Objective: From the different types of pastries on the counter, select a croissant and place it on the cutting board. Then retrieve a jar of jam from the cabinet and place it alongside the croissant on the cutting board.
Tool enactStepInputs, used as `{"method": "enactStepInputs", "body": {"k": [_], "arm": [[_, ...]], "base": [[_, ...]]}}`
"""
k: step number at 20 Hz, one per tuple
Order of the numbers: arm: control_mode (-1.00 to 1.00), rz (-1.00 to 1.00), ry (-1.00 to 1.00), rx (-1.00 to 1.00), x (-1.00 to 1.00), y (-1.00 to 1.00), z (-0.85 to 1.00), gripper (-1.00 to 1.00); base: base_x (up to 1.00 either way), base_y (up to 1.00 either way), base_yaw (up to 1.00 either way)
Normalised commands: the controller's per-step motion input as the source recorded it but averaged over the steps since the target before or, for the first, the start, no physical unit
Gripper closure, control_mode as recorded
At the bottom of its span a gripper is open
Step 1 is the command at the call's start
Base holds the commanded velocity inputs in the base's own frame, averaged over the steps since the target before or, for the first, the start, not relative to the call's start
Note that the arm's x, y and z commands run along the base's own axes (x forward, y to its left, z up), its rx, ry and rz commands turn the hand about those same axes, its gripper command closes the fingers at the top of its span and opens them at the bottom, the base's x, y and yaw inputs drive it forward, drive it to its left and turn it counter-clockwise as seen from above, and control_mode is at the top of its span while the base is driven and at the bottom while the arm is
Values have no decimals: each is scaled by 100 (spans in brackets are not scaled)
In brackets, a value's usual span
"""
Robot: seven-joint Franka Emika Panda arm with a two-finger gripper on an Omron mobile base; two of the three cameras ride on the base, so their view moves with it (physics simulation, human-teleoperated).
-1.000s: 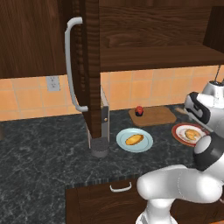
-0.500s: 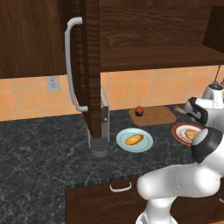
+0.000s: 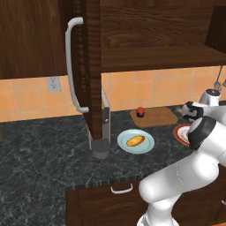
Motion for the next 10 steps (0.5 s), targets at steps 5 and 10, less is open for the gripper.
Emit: {"method": "enactStepInputs", "body": {"k": [5,10], "arm": [[-100,5,0,0,7,-10,-3,-100],[-100,0,0,0,0,0,-22,-100]], "base": [[0,0,0],[0,0,0]]}}
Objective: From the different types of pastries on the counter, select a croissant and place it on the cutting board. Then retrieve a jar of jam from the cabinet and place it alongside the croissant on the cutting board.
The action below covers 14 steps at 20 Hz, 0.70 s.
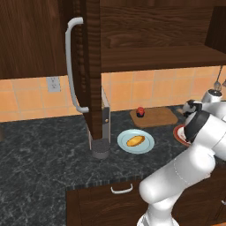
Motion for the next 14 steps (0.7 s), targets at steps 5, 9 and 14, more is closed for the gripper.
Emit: {"method": "enactStepInputs", "body": {"k": [5,9,14], "arm": [[-100,1,2,0,2,0,-33,-100],[-100,6,1,0,4,-1,-21,-100],[-100,4,0,0,0,-6,-16,-100]], "base": [[0,0,0],[0,0,0],[0,0,0]]}}
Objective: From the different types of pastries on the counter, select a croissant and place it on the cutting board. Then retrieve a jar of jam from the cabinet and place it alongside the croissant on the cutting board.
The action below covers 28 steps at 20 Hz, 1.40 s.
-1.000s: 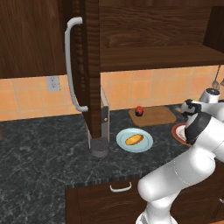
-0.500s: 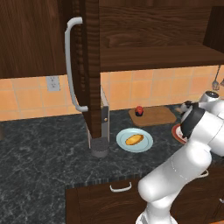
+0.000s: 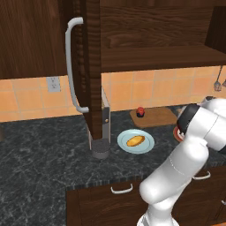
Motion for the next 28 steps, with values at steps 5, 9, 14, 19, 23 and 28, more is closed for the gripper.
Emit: {"method": "enactStepInputs", "body": {"k": [5,9,14,19,23,28], "arm": [[-100,8,0,0,2,0,-16,-100],[-100,10,0,0,20,0,-1,-100],[-100,7,5,0,29,-7,-6,-100],[-100,9,10,0,14,-51,-22,-100],[-100,3,1,0,0,-7,-7,100],[-100,0,0,0,-1,23,-1,100]], "base": [[0,0,0],[0,0,0],[0,0,0],[0,0,0],[0,0,0],[0,0,0]]}}
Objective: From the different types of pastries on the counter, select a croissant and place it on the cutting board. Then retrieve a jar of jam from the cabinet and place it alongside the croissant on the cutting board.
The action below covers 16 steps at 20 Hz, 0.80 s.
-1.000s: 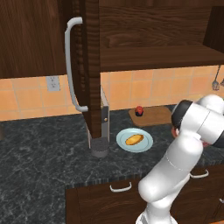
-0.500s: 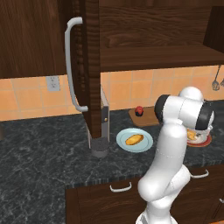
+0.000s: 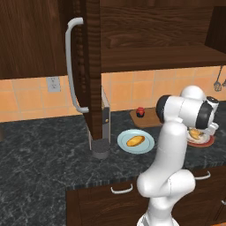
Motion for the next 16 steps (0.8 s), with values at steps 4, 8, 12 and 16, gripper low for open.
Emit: {"method": "enactStepInputs", "body": {"k": [4,8,12,16], "arm": [[-100,0,0,0,0,54,4,100],[-100,0,-3,-1,12,44,24,100],[-100,1,-10,-1,43,9,49,100],[-100,0,-15,-2,12,0,8,100]], "base": [[0,0,0],[0,0,0],[0,0,0],[0,0,0]]}}
